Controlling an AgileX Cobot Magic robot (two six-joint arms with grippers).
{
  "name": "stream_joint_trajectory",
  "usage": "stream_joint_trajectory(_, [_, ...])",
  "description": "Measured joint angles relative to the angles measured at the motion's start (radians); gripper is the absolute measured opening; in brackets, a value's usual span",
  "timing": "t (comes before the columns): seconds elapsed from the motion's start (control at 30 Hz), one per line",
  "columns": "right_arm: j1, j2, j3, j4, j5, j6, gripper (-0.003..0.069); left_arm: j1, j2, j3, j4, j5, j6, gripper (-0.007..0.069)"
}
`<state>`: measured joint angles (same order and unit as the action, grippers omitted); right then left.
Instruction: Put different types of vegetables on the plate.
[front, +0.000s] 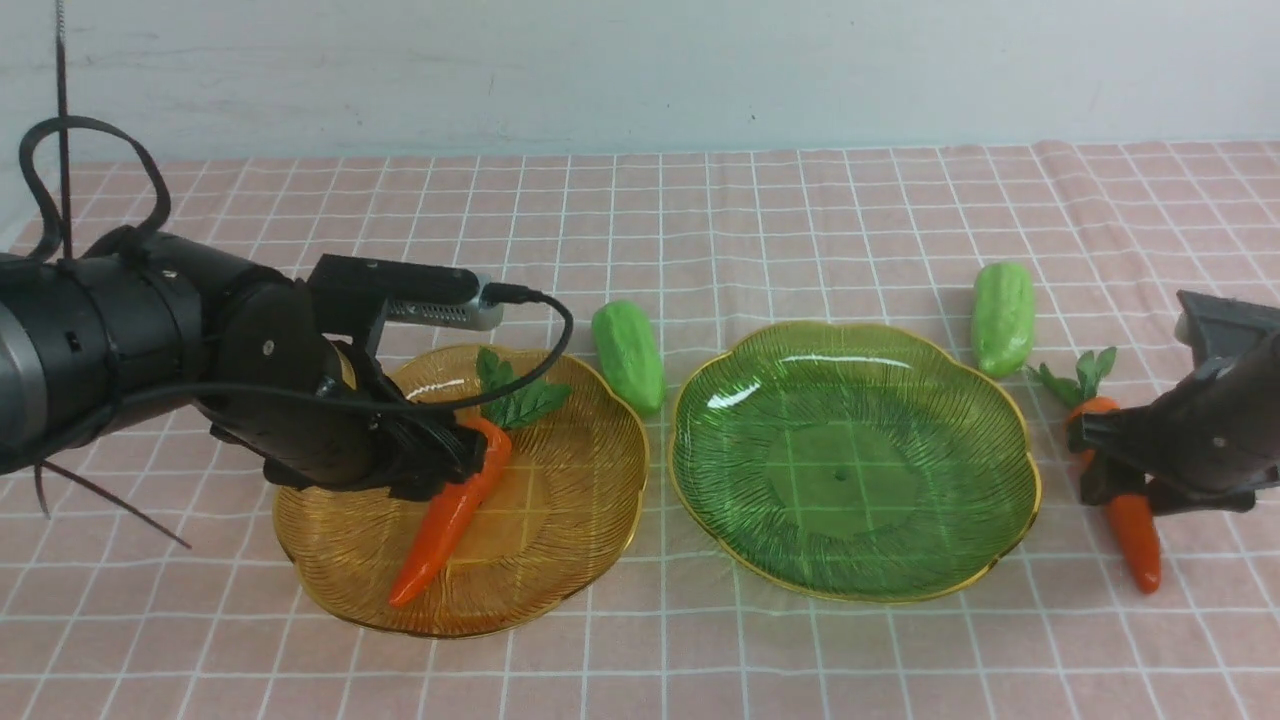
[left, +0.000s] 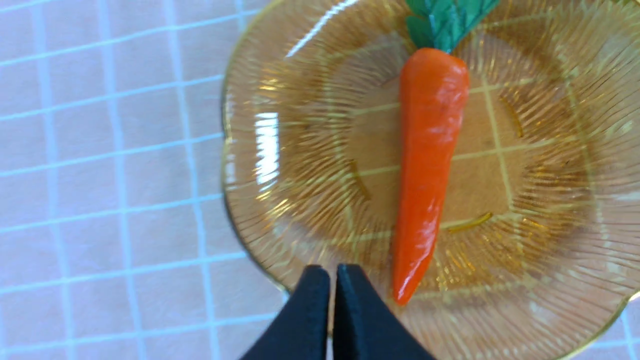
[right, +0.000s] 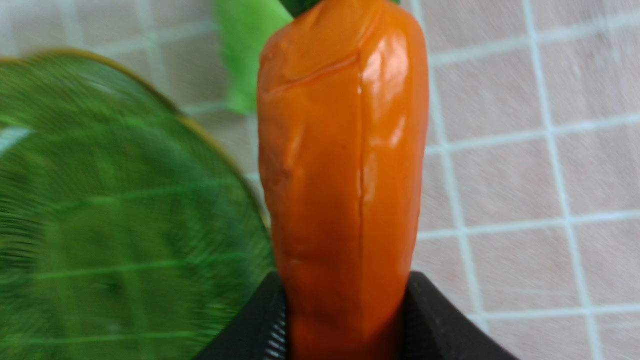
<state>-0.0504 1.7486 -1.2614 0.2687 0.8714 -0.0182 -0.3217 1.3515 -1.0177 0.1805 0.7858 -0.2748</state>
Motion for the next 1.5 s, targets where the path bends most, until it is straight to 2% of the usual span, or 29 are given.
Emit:
stream_joint_trajectory(0.1, [0.060, -0.064, -0.041, 0.071, 0.008, -0.005, 0.0251, 0.008, -0.048, 0.000, 0.009, 0.037, -0.023, -0.0003])
stream_joint_trajectory(0.27, [0.266, -0.081, -0.071, 0.248, -0.052, -0.055, 0.0251, 0.023, -0.074, 0.000, 0.012, 0.060, -0.038, -0.0003])
stream_joint_trajectory(0.47, [0.487, 0.010, -0.074, 0.375, -0.155, -0.105, 0.0251, 0.024, -0.077, 0.000, -0.004, 0.071, -0.041, -0.0003])
stream_joint_trajectory(0.73, [0.649, 0.227, -0.204, 0.453, -0.187, -0.111, 0.0251, 0.024, -0.077, 0.000, -0.042, 0.071, -0.041, -0.0003])
stream_joint_trajectory(0.83, [0.666, 0.272, -0.251, 0.460, -0.172, -0.111, 0.0259, 0.024, -0.077, 0.000, -0.046, 0.071, -0.041, -0.0003])
stream_joint_trajectory(0.97, [0.675, 0.339, -0.309, 0.462, -0.134, -0.102, 0.0313, 0.024, -0.077, 0.000, -0.049, 0.071, -0.041, -0.0003])
stream_joint_trajectory(1.1, [0.674, 0.369, -0.356, 0.455, -0.103, -0.056, 0.0436, 0.024, -0.077, 0.000, -0.053, 0.064, -0.045, -0.0003])
stream_joint_trajectory(1.2, [0.657, 0.369, -0.407, 0.420, -0.046, -0.055, 0.0484, 0.024, -0.077, 0.000, -0.078, 0.002, -0.044, -0.0003])
stream_joint_trajectory(1.33, [0.586, 0.368, -0.519, 0.317, 0.104, -0.061, 0.0485, 0.024, -0.058, -0.028, -0.148, -0.061, 0.013, -0.0003])
stream_joint_trajectory(1.4, [0.520, 0.355, -0.603, 0.254, 0.223, -0.061, 0.0468, 0.020, -0.023, -0.073, -0.174, -0.063, 0.048, -0.0003])
stream_joint_trajectory(1.5, [0.463, 0.328, -0.662, 0.189, 0.305, -0.061, 0.0440, 0.002, 0.047, -0.151, -0.193, -0.060, 0.069, -0.0003])
